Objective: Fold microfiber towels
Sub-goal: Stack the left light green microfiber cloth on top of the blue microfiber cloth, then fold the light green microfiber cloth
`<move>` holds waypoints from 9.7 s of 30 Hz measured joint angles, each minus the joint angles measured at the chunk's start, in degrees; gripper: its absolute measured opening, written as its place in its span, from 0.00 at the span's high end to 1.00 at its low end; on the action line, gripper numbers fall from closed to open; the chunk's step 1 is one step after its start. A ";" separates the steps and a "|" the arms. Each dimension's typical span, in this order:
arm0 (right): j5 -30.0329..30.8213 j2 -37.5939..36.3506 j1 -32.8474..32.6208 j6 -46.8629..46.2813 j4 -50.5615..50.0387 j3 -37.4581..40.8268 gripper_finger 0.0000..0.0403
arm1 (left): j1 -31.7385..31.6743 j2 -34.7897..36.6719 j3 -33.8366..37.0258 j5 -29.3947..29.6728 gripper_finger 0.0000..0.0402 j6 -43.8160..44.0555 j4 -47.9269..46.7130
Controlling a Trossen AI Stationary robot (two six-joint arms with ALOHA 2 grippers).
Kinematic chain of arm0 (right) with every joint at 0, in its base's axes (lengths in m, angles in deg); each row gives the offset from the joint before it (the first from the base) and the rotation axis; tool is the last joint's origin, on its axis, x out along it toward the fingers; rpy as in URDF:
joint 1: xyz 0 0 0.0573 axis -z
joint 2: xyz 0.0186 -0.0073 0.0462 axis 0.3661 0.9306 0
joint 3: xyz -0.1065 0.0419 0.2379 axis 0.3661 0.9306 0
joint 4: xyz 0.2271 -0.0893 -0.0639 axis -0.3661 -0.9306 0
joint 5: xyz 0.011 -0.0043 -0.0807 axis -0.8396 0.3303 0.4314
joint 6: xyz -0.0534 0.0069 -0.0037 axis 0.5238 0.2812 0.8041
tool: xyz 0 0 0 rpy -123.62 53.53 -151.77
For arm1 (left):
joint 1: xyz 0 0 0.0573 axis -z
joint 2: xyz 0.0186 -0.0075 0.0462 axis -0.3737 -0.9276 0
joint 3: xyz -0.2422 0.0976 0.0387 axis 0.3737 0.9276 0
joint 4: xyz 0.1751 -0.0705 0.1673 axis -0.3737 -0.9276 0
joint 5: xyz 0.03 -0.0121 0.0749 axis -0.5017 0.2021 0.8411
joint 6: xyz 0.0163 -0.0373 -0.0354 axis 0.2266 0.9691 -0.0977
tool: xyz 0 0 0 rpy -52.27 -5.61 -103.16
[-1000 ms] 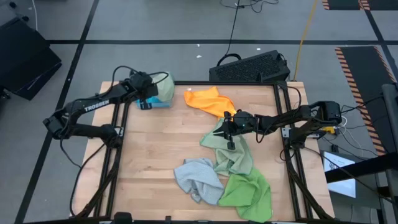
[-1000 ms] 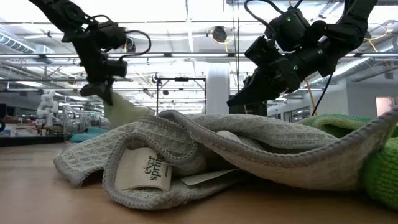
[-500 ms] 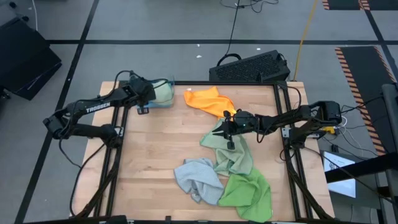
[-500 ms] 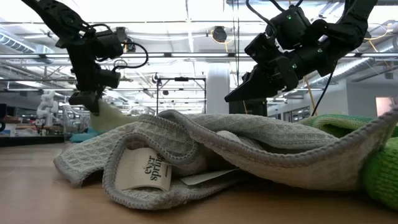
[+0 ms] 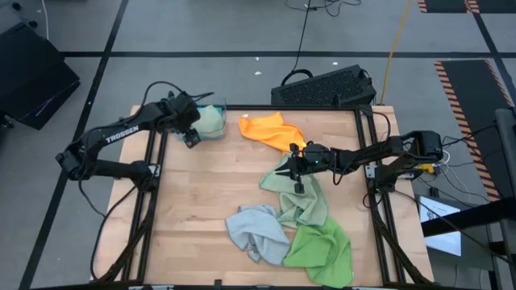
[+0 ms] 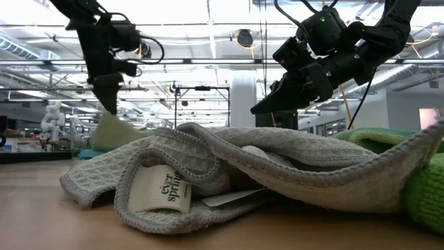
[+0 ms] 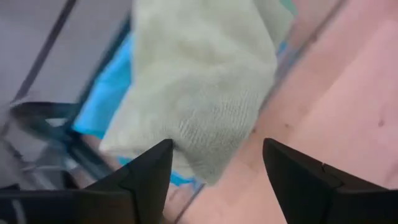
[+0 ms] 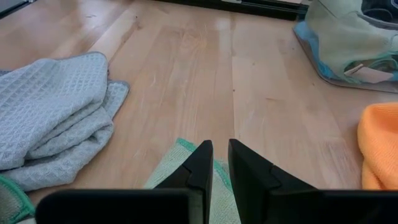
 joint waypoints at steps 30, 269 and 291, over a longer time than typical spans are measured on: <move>-0.02 0.00 0.02 1.77 0.46 0.00 0.89 | -6.73 -18.13 -0.37 0.80 0.99 25.31 4.12; 21.77 -8.87 -4.05 -19.56 -32.17 0.00 0.98 | 68.03 -20.15 7.83 33.76 0.99 35.74 71.68; 7.33 -9.57 6.38 -17.87 -26.82 5.60 0.85 | 60.25 -22.69 7.81 24.82 0.99 30.01 74.14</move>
